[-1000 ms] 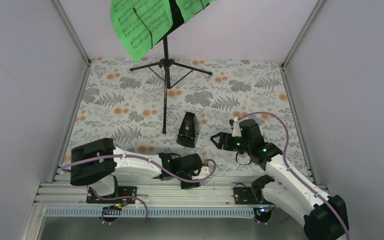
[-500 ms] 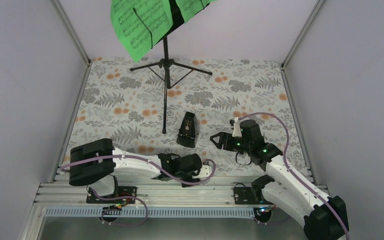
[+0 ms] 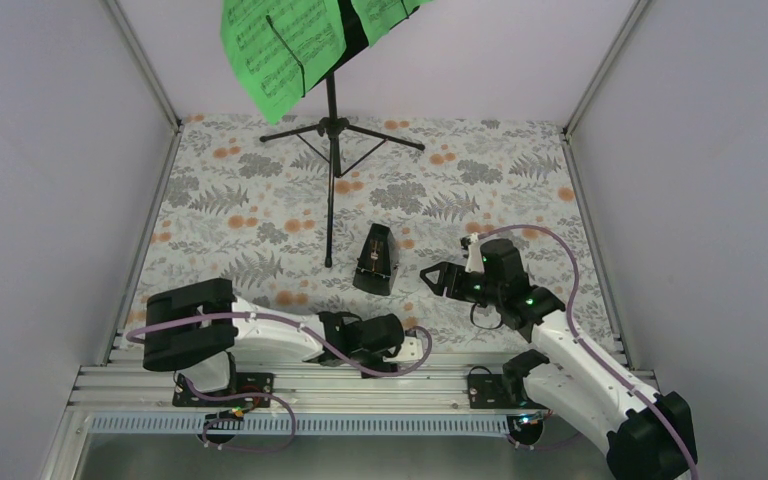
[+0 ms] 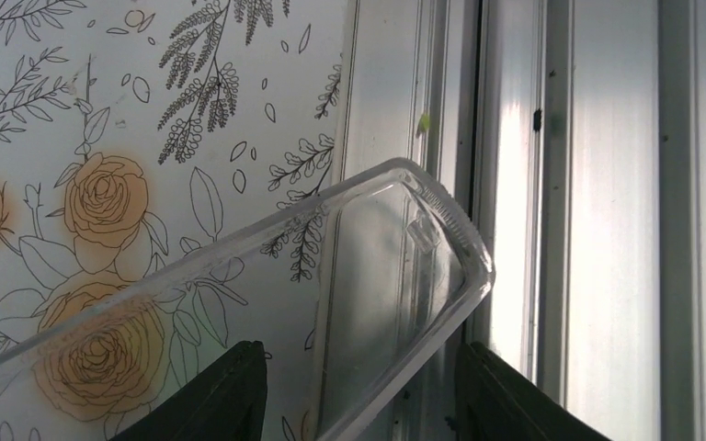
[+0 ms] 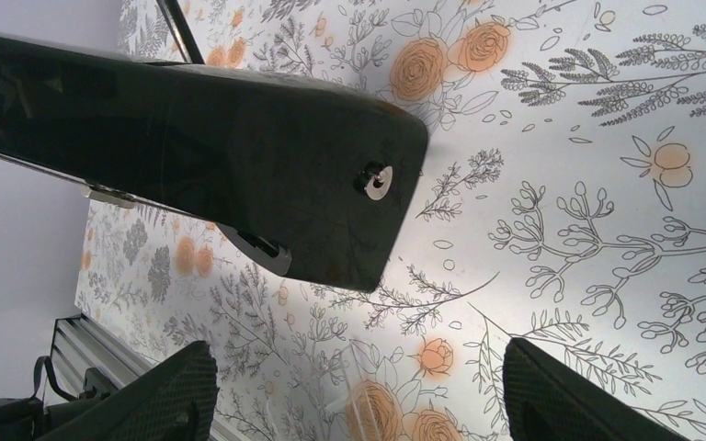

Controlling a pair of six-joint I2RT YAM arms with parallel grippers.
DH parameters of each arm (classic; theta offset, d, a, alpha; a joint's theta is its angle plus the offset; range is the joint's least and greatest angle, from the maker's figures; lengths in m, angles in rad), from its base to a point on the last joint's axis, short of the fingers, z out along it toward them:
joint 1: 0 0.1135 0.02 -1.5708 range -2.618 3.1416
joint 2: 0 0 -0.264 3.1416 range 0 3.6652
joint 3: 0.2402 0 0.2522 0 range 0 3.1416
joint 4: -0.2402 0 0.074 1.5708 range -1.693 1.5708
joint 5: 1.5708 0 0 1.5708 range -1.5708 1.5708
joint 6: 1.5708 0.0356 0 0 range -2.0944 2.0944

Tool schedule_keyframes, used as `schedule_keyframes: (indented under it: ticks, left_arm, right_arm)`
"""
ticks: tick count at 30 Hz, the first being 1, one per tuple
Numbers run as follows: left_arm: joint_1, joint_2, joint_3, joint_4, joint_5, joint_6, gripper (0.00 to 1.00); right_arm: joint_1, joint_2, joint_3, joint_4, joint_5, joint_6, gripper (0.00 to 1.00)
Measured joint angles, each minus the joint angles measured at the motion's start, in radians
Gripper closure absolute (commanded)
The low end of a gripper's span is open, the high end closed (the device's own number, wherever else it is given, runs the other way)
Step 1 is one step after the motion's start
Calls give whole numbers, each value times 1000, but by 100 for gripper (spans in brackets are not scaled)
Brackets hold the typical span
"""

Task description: Pack up the instrument practice props

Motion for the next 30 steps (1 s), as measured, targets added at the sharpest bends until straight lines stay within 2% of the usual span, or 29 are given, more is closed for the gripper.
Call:
schedule_keyframes:
  ticks: [8, 17, 24, 26, 30]
  left_arm:
    - [-8, 11, -2, 13, -45, 1, 58]
    - [-15, 42, -2, 69, -63, -17, 80]
    - [-18, 42, -3, 83, -93, -51, 89]
    - [-18, 42, -3, 85, -105, -65, 89]
    - [-18, 42, -3, 84, -132, -93, 64]
  right_arm:
    - [-2, 2, -14, 12, -8, 13, 26]
    - [-2, 2, -14, 15, -14, 26, 26]
    - [-3, 8, -14, 34, -14, 35, 26]
    - [-3, 9, -14, 35, -14, 36, 26]
    - [-7, 10, -14, 35, -13, 38, 26]
